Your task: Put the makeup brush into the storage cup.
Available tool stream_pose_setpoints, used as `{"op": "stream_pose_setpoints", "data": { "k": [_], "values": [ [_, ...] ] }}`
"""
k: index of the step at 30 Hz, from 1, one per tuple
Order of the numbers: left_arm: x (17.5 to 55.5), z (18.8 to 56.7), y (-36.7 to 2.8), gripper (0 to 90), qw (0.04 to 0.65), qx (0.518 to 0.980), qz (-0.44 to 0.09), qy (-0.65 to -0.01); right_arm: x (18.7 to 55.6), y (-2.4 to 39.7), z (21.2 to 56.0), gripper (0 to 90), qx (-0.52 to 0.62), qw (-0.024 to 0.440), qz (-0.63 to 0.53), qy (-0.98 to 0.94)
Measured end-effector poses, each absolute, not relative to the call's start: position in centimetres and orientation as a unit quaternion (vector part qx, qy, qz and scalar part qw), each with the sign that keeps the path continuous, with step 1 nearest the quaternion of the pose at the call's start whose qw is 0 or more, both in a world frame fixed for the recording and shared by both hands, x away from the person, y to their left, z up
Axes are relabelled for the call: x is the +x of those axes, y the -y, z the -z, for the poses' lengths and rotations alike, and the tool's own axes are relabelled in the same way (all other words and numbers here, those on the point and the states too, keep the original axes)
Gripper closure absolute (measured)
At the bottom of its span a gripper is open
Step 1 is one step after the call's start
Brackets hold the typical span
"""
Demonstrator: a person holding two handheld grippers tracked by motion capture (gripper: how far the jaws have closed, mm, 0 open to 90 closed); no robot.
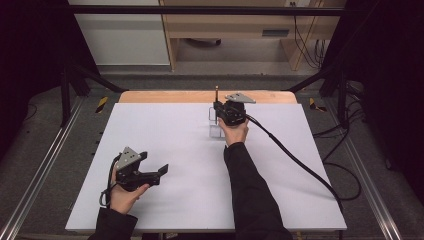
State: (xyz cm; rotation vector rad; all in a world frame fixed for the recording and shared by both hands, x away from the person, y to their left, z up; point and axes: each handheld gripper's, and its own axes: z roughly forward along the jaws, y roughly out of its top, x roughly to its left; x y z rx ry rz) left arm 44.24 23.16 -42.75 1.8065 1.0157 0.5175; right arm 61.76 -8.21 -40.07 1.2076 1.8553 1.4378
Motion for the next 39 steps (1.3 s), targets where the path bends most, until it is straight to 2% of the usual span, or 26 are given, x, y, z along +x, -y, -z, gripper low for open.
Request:
{"op": "stream_pose_setpoints", "data": {
  "k": [23,33,39],
  "values": [
    [44.2,42.6,-23.2,8.0,0.483,0.741,-0.214,-0.415,61.3,8.0,42.0,82.5,0.456,0.235,-0.499,-0.699],
    [44.2,42.6,-23.1,8.0,0.483,0.742,-0.213,-0.414,60.2,8.7,41.0,74.4,0.445,0.245,-0.505,-0.698],
    [44.1,42.5,-22.9,7.9,0.482,0.744,-0.215,-0.41,58.6,9.5,40.4,66.0,0.436,0.231,-0.515,-0.701]
  ]
}}
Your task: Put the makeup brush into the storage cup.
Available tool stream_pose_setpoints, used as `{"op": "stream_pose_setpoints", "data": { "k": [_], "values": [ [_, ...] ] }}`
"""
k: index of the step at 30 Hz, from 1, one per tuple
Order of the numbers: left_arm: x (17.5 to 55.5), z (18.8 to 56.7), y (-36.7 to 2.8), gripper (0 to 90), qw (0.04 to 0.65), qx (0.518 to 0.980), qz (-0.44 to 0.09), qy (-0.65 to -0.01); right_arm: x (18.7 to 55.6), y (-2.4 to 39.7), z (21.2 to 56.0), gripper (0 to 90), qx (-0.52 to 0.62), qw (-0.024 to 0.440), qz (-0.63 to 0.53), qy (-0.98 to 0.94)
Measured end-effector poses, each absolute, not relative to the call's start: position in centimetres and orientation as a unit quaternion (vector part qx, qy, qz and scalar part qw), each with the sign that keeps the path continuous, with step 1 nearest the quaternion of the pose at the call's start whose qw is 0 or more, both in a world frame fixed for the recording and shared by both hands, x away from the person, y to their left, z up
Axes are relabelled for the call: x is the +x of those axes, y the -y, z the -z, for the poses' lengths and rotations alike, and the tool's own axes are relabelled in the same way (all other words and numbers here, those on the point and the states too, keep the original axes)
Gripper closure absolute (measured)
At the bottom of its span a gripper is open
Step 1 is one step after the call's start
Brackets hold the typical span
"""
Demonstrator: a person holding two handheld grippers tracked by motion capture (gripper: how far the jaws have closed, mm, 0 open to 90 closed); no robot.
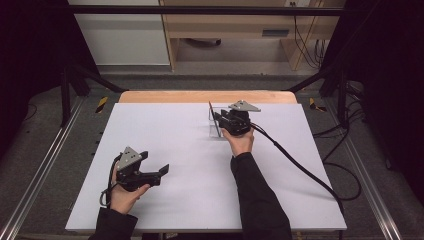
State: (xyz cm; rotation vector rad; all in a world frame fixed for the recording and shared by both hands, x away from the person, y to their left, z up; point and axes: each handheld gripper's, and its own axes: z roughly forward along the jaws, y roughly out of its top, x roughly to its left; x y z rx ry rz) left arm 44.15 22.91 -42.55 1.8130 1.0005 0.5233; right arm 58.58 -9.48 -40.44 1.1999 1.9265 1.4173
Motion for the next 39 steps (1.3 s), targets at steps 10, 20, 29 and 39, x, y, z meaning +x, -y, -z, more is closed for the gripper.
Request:
{"op": "stream_pose_setpoints", "data": {
  "k": [10,20,29,39],
  "values": [
    [44.2,42.5,-23.1,7.9,0.482,0.743,-0.216,-0.412,55.6,10.5,39.7,52.1,0.406,0.215,-0.523,-0.718],
    [44.2,42.6,-23.0,7.7,0.479,0.745,-0.215,-0.411,53.0,12.8,39.3,37.3,0.4,0.212,-0.533,-0.715],
    [44.2,42.6,-23.1,7.5,0.48,0.744,-0.214,-0.413,51.3,14.8,39.5,26.5,0.396,0.219,-0.537,-0.712],
    [44.2,42.7,-23.3,7.3,0.478,0.743,-0.214,-0.416,49.2,16.7,39.6,13.3,0.381,0.224,-0.538,-0.718]
  ]
}}
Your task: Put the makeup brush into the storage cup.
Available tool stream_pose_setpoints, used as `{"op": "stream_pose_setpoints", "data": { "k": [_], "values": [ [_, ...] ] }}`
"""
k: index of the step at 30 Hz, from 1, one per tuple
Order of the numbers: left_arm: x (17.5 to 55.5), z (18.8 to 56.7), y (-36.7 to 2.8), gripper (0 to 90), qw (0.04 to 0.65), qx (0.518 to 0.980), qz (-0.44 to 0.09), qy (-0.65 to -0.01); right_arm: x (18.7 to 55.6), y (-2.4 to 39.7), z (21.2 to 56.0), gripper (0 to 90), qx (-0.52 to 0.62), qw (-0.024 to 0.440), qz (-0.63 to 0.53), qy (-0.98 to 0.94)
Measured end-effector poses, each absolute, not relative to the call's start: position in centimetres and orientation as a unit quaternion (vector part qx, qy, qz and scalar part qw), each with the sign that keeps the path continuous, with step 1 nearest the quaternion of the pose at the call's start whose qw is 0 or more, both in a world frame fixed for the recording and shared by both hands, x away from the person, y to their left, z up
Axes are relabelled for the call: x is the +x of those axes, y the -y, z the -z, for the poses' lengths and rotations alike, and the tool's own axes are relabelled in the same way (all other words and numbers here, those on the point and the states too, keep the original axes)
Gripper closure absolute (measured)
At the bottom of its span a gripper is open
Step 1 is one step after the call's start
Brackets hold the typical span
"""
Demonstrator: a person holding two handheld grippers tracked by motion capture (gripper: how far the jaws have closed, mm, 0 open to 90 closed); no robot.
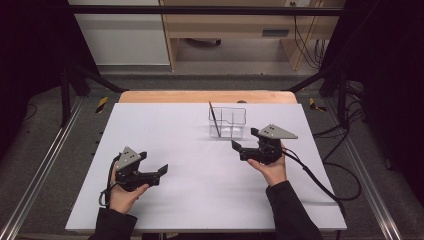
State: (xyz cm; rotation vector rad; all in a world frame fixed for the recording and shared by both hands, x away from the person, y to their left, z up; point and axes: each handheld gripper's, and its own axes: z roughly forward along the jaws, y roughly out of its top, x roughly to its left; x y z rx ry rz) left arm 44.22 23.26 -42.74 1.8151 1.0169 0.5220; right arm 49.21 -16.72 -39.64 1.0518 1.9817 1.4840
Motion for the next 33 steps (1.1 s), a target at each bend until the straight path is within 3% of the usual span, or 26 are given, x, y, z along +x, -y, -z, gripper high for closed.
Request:
{"op": "stream_pose_setpoints", "data": {
  "k": [33],
  "values": [
    [44.0,43.2,-24.0,6.9,0.477,0.738,-0.214,-0.427,43.7,23.9,42.9,5.5,0.414,0.236,-0.519,-0.71]
  ]
}}
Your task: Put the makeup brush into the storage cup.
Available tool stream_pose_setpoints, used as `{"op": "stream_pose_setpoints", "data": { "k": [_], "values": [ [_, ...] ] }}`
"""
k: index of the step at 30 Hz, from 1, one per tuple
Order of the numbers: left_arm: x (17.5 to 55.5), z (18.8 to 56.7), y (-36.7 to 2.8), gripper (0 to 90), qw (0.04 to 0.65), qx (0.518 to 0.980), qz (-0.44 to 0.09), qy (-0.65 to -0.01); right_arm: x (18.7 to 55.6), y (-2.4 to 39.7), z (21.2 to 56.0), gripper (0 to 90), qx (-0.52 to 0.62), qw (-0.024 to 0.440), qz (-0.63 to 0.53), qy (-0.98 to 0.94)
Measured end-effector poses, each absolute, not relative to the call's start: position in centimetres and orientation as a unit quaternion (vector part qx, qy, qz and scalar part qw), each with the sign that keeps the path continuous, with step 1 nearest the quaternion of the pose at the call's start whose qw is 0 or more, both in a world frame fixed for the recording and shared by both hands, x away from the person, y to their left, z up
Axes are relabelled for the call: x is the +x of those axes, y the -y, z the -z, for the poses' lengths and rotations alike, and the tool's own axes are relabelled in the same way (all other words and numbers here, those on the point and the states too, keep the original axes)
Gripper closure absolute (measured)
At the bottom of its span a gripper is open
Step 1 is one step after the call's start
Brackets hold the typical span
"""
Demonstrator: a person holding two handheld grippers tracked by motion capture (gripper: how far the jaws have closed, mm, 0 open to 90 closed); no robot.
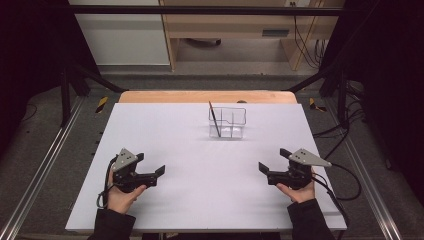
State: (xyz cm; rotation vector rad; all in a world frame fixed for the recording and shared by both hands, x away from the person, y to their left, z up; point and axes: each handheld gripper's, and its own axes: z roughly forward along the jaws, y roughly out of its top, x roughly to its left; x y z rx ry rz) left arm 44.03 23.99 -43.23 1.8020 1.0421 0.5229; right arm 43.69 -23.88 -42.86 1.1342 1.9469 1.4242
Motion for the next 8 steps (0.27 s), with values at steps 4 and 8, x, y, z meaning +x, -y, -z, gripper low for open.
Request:
{"op": "stream_pose_setpoints", "data": {
  "k": [4,8],
  "values": [
    [44.0,43.28,-23.91,6.8,0.475,0.739,-0.216,-0.426,43.49,24.16,43.06,5.5,0.419,0.235,-0.52,-0.706],
    [44.02,43.31,-23.9,6.9,0.475,0.739,-0.216,-0.425,43.41,24.2,43.12,5.4,0.417,0.237,-0.519,-0.707]
  ]
}}
